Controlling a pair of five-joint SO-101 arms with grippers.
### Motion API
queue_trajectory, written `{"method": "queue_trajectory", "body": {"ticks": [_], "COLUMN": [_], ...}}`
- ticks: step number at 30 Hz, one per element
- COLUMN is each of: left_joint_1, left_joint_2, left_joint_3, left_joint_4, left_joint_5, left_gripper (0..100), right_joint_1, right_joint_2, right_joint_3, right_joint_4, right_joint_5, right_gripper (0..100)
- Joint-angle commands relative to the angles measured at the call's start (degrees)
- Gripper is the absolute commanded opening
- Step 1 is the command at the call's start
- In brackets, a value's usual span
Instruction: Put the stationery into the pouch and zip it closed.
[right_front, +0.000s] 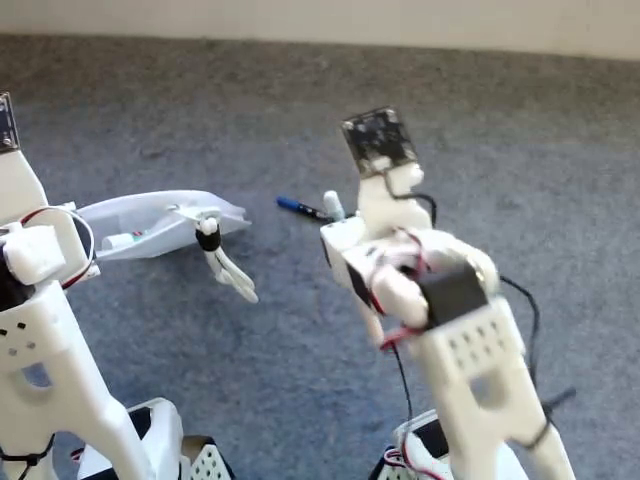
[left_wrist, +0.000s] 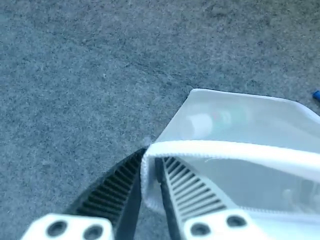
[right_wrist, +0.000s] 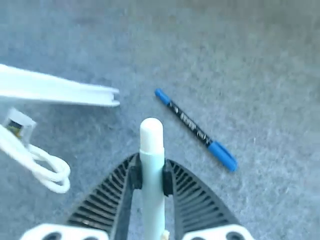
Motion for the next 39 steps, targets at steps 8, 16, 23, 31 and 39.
{"method": "queue_trajectory", "body": {"ticks": [8,16,23,31,39], "left_joint_1": [7.1,7.1,7.1,7.1,7.1], "left_joint_2": [0.7,0.7,0.7,0.7,0.7], "left_joint_3": [0.0,0.0,0.0,0.1,0.1], "left_joint_4": [0.1,0.0,0.0,0.0,0.1], "left_joint_5": [0.6,0.6,0.6,0.6,0.6], "left_gripper": [0,0,0,0,0], "right_joint_1": [-1.4,-15.8,-28.2,-31.3,-30.5], "right_joint_2": [-20.6,-21.1,-21.1,-18.9,-9.1], "right_joint_3": [-0.5,-0.4,6.7,15.5,15.4], "right_joint_4": [-12.6,-20.8,-38.8,-60.1,-76.5], "right_joint_5": [-0.6,-0.3,-0.3,-0.3,-0.2], "right_gripper": [0.5,0.6,0.6,0.5,0.5]}}
